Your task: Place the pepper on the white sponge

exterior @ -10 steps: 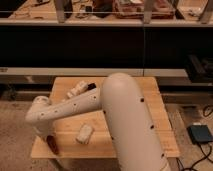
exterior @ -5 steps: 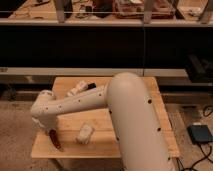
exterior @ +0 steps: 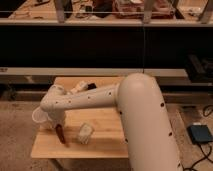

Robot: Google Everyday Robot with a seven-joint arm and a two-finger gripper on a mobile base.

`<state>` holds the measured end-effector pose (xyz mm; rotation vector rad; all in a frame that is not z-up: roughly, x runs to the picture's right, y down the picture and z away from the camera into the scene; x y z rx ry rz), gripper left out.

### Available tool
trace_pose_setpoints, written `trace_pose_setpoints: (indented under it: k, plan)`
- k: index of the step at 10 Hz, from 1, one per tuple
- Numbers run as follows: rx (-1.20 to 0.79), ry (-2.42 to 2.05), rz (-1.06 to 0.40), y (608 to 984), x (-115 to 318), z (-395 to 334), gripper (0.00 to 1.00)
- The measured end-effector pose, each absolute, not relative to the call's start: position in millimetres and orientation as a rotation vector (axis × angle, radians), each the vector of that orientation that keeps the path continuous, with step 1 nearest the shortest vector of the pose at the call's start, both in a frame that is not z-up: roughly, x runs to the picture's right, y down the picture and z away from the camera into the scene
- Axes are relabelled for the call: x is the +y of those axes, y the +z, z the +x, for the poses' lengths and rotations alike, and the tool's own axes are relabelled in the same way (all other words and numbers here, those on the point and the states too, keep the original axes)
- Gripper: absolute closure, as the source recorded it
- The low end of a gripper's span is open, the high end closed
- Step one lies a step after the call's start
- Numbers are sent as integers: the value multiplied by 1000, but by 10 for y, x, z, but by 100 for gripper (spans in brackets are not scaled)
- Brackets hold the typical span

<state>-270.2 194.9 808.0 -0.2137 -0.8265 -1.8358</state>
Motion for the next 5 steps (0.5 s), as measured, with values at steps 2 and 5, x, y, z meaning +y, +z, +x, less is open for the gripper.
trace_pose_setpoints:
  k: [2,5]
  plan:
    - [-842,-1820,-225,8128,1978,-2618,90]
    - [-845,-1805,-234,8172,1937,-2504,90]
